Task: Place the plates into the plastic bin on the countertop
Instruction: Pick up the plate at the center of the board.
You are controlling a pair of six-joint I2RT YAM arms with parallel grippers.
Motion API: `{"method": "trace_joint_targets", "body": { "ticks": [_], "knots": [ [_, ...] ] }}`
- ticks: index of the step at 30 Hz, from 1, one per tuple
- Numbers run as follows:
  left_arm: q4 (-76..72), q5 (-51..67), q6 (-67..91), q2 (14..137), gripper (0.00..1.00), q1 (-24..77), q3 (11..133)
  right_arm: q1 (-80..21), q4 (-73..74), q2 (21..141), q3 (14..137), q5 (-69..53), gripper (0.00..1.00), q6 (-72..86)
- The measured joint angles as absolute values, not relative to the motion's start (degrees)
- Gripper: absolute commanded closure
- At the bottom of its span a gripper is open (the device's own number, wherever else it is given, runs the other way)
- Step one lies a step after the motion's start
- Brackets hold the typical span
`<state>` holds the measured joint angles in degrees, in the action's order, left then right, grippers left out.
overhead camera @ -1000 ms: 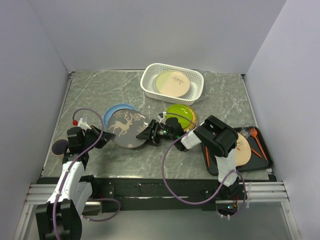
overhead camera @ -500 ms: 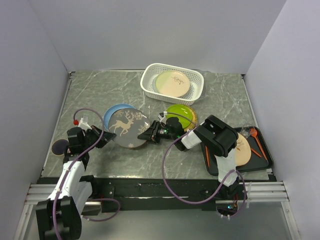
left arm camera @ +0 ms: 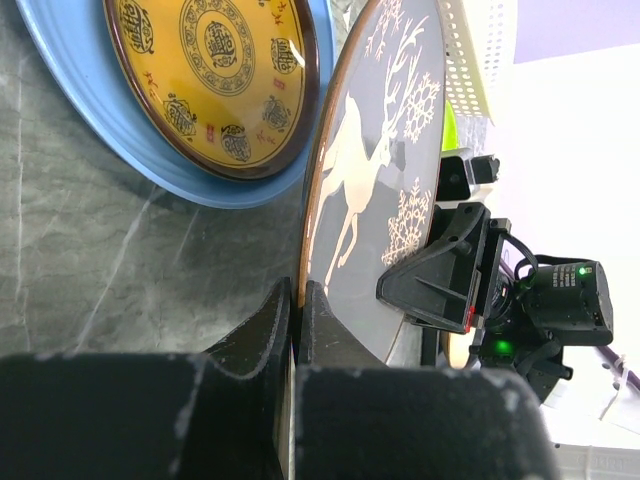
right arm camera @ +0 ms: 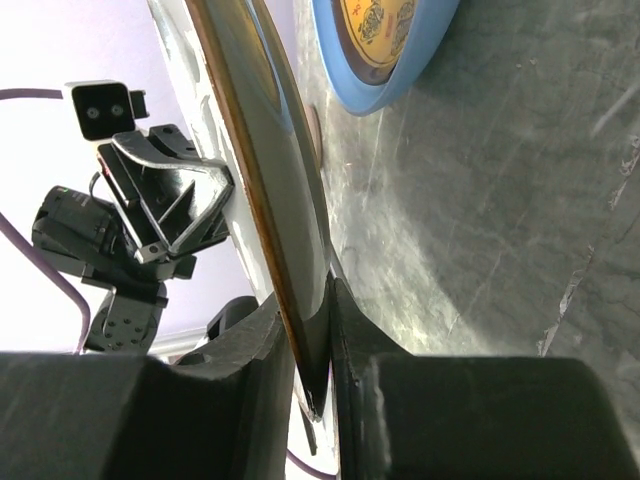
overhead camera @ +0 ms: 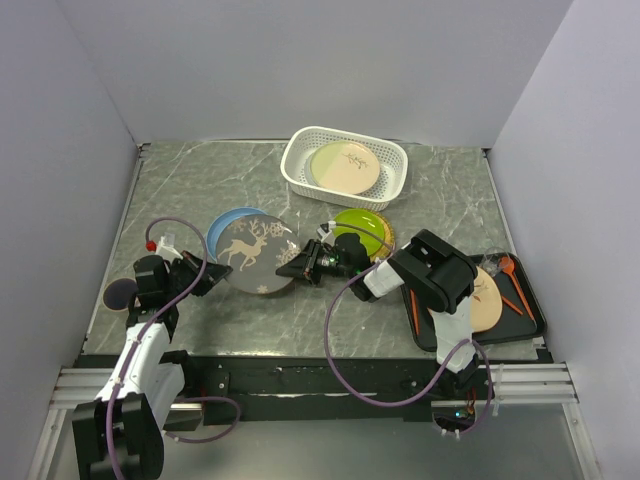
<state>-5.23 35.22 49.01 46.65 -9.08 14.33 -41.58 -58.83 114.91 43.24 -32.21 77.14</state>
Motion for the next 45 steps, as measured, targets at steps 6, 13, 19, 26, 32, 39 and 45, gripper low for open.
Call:
{"method": "trace_joint_targets", "body": {
  "ticks": [6, 13, 19, 26, 32, 39, 45],
  "knots": [
    [-5.26, 35.29, 49.01, 46.76, 0.99, -9.08, 14.33, -41.58, -59.29, 114.91, 42.89, -32.21, 1.0, 77.32],
    [-5.32, 35.48, 48.97, 47.29, 0.78, -9.08, 14.33, -41.58, -59.59, 114.89, 42.5, -32.18, 1.0, 77.38],
    [-5.54, 35.99, 48.69, 47.4, 0.34, -8.95, 14.24, -41.58, -60.36, 114.87, 41.8, -32.53, 1.0, 78.59],
    [-6.22, 36.16, 48.75, 45.65, 0.09, -8.91, 14.22, -41.58, -55.99, 112.71, 41.1, -32.42, 1.0, 77.14],
    [-6.15, 36.12, 48.62, 45.6, 0.04, -8.91, 14.24, -41.58, -52.9, 111.31, 41.1, -32.47, 1.0, 75.7],
    [-5.96, 35.88, 48.27, 44.84, 0.01, -8.91, 14.26, -41.23, -51.29, 110.06, 40.71, -32.58, 1.0, 75.33],
    [-6.22, 35.66, 47.7, 44.12, 0.01, -8.91, 14.26, -40.4, -48.58, 107.2, 40.32, -32.8, 1.0, 73.87]
  ]
}}
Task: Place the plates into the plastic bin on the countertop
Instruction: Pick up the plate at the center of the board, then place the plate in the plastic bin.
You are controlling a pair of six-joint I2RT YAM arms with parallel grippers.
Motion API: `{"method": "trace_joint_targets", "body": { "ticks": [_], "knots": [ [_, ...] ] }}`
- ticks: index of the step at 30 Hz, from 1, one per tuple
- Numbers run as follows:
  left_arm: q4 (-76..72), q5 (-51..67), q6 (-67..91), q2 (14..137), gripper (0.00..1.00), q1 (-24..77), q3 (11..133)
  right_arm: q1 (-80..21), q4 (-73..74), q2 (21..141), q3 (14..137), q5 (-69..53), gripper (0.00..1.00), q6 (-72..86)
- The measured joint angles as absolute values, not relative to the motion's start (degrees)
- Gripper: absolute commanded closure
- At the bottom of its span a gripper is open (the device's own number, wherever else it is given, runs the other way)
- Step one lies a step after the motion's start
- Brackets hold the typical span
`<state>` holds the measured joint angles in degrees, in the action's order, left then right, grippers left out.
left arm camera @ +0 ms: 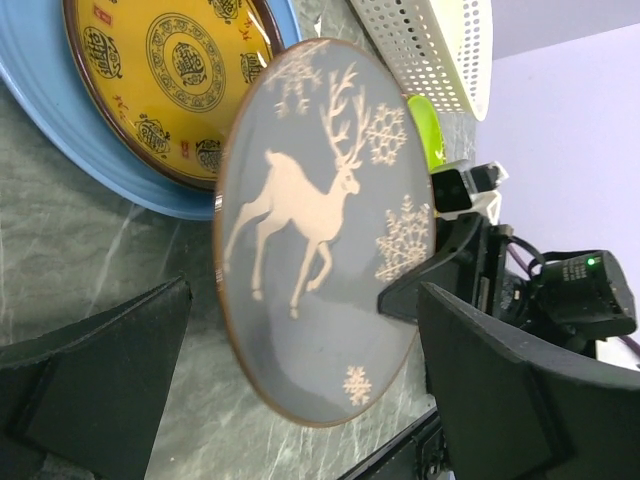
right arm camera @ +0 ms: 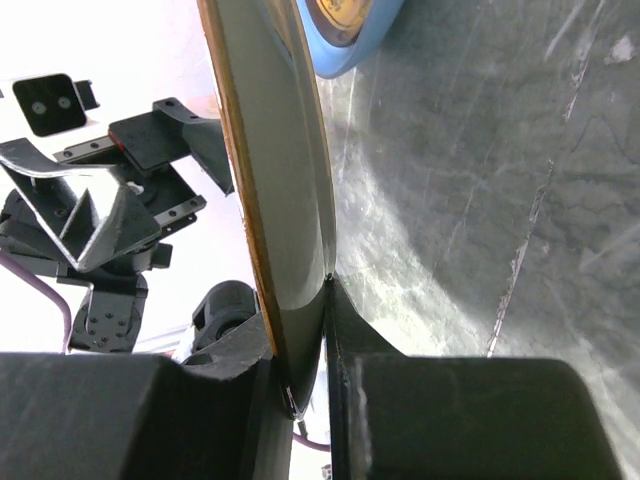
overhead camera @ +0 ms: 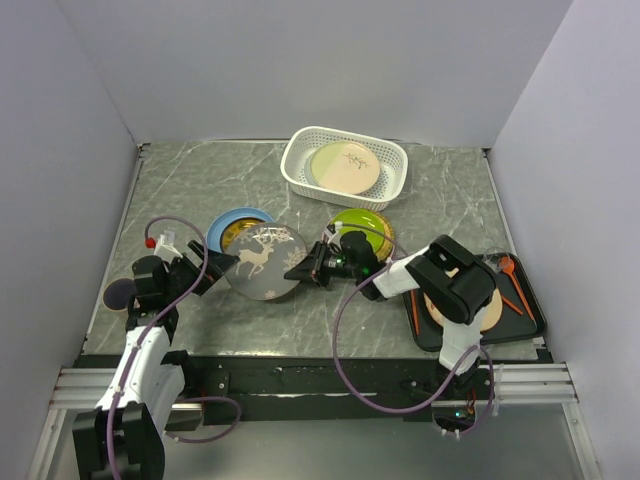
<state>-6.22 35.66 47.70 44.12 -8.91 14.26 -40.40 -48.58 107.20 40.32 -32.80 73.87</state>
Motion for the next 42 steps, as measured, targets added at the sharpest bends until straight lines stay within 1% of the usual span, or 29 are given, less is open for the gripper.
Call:
{"method": "trace_joint_targets", "body": {
  "ticks": [10, 22, 29, 42],
  "knots": [
    [-7.7, 35.79, 47.42, 46.11, 0.01, -8.91, 14.26, -37.12, -42.22, 102.67, 40.25, -32.82, 1.0, 70.0],
    [-9.1, 36.12, 47.22, 46.15, 0.01, -8.91, 14.26, -27.44, -32.6, 97.49, 41.36, -34.09, 1.0, 64.31],
    [-9.19, 36.14, 47.22, 46.76, 0.01, -8.91, 14.26, -23.31, -28.34, 97.3, 45.67, -34.13, 1.0, 61.6],
    [-9.87, 36.12, 47.2, 46.76, 0.01, -8.91, 14.26, -21.41, -25.1, 97.93, 51.18, -35.48, 1.0, 60.31]
  ]
}}
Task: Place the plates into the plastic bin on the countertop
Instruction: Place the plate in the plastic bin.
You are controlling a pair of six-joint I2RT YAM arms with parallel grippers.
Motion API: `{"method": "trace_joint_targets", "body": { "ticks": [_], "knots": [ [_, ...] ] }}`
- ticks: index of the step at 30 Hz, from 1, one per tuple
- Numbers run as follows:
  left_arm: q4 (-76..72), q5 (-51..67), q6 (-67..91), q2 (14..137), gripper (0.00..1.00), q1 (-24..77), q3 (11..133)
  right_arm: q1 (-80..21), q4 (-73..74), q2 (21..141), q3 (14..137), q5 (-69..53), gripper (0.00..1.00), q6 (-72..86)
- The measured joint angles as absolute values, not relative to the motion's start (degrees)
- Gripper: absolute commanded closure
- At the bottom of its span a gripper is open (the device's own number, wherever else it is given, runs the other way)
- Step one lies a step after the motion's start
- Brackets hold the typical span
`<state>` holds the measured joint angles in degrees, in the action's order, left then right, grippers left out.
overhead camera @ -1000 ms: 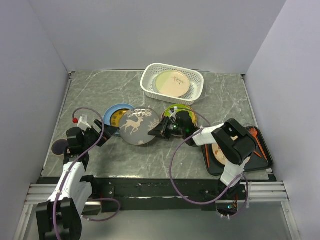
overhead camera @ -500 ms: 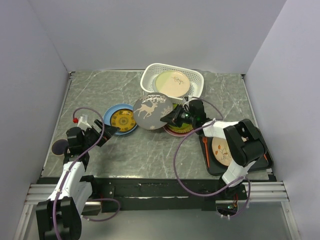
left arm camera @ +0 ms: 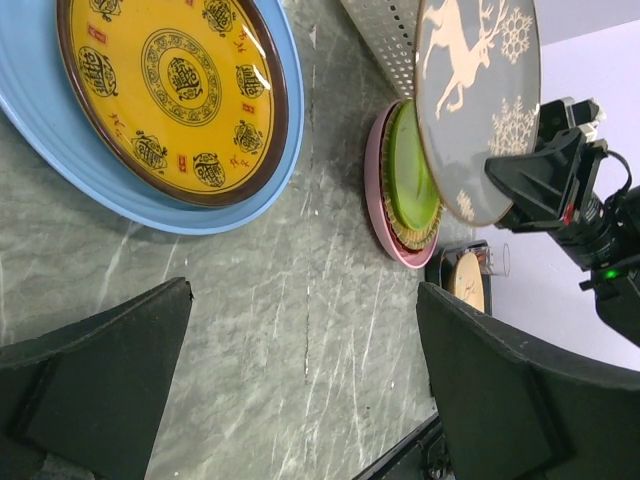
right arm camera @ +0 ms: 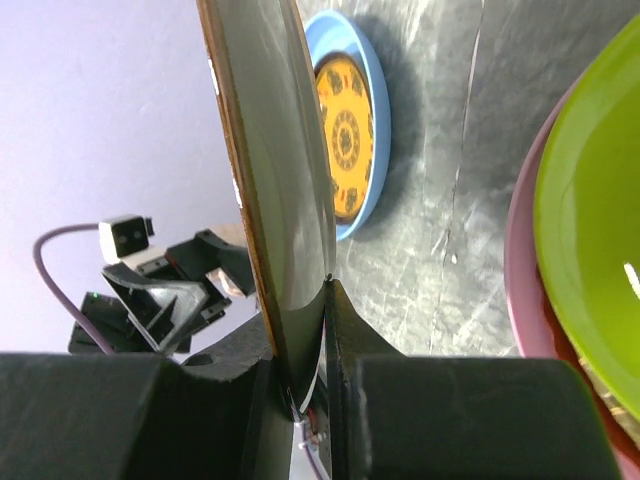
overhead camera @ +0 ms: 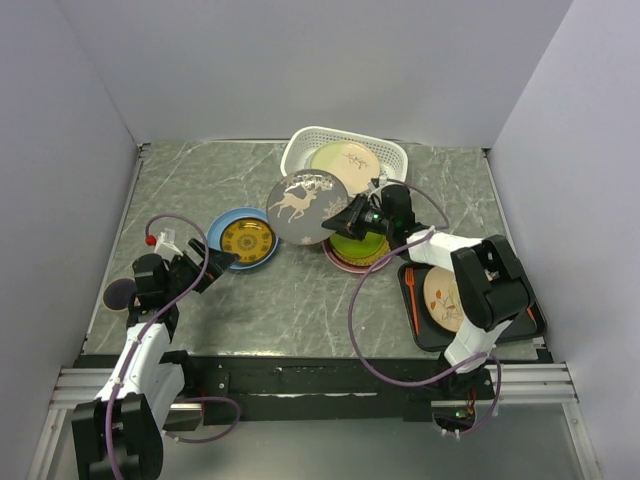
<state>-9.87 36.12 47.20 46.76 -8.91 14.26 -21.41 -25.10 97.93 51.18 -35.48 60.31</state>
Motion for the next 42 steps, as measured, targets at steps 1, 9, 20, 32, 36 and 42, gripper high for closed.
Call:
{"method": "trace_joint_targets", "body": {
  "ticks": [1, 9, 20, 32, 36, 42],
  "knots": [
    [-9.89, 36.12, 47.2, 46.76, 0.01, -8.91, 14.26, -21.04, -24.82, 98.08, 51.57, -35.59, 1.0, 60.27],
    [-9.87, 35.68, 46.15, 46.76, 0.01, -8.91, 14.26, -16.14, -21.06, 99.83, 56.75, -35.88, 1.0, 58.78],
    [-9.85, 35.53, 45.82, 48.27, 0.01, -8.84, 14.26, -11.62, -17.98, 102.98, 64.31, -35.92, 1.0, 58.24],
    [-9.87, 35.48, 45.69, 48.51, 0.01, -8.69, 14.26, -9.43, -14.39, 106.04, 68.4, -35.99, 1.0, 57.41],
    [-9.87, 35.48, 45.71, 48.47, 0.01, -8.54, 14.26, -8.58, -13.17, 106.37, 69.89, -35.9, 1.0, 57.06],
    [-9.87, 35.48, 45.71, 48.25, 0.01, -8.4, 14.26, -7.22, -12.71, 108.79, 73.32, -35.94, 1.0, 56.29]
  ]
}}
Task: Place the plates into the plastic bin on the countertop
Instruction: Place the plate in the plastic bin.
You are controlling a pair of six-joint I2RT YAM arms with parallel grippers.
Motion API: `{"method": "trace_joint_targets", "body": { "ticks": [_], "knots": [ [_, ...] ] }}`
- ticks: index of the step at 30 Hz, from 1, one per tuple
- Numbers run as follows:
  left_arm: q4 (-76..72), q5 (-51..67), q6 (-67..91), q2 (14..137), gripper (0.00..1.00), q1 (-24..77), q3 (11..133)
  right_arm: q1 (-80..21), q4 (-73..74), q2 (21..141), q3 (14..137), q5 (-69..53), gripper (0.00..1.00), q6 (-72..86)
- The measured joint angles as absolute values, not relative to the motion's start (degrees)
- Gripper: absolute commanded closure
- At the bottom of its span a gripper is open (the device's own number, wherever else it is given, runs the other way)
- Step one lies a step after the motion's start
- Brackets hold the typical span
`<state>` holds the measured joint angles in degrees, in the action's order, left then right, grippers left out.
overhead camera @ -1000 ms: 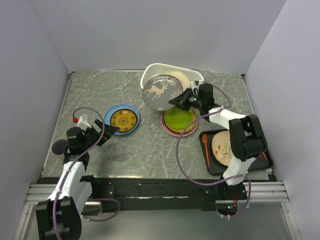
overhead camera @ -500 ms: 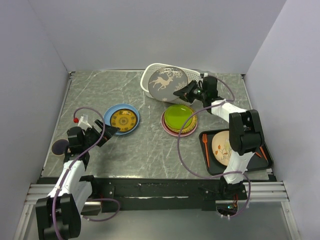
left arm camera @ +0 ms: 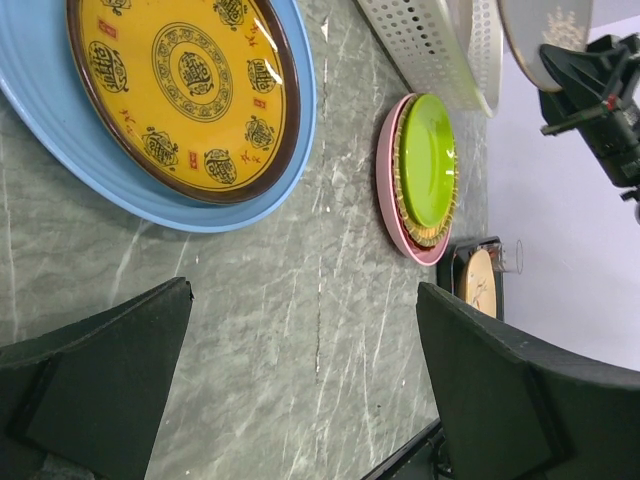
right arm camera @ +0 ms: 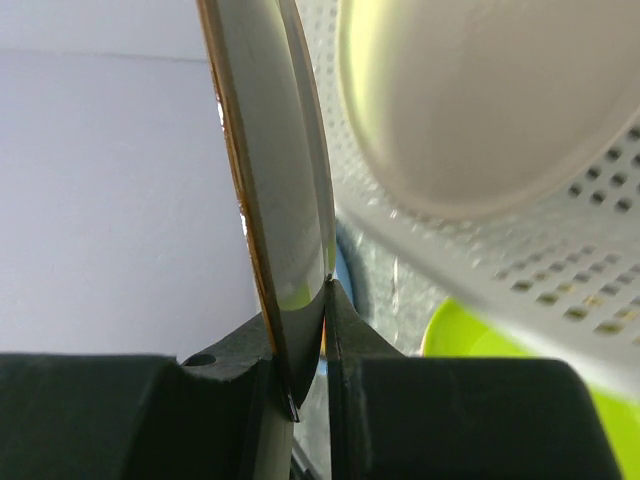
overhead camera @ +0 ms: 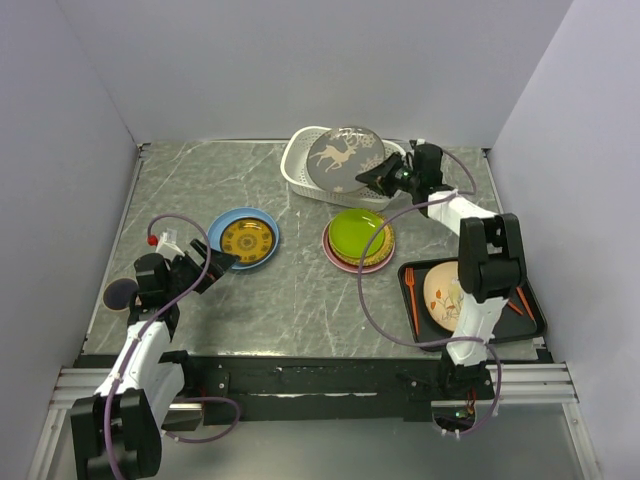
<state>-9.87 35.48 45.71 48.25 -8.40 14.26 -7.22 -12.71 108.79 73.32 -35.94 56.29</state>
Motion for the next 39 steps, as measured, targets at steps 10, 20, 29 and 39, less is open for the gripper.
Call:
{"method": "trace_joint_targets", "body": {
  "ticks": [10, 20, 29, 39],
  "knots": [
    [-9.85, 35.2, 45.67, 48.01, 0.01, -7.92, 14.26, -5.63, -10.11, 115.48, 78.15, -35.22, 1.0, 56.12],
    [-9.85, 35.05, 45.63, 48.27, 0.01, -7.2, 14.26, -5.58, -9.67, 118.56, 82.06, -34.98, 1.0, 56.73],
    [-9.82, 34.98, 45.19, 48.75, 0.01, -7.11, 14.26, -5.58, -9.39, 120.03, 83.24, -34.76, 1.0, 57.1],
    [-9.78, 34.54, 45.1, 48.77, 0.01, -6.87, 14.26, -5.63, -9.41, 122.58, 84.44, -33.8, 1.0, 57.6]
  ]
}}
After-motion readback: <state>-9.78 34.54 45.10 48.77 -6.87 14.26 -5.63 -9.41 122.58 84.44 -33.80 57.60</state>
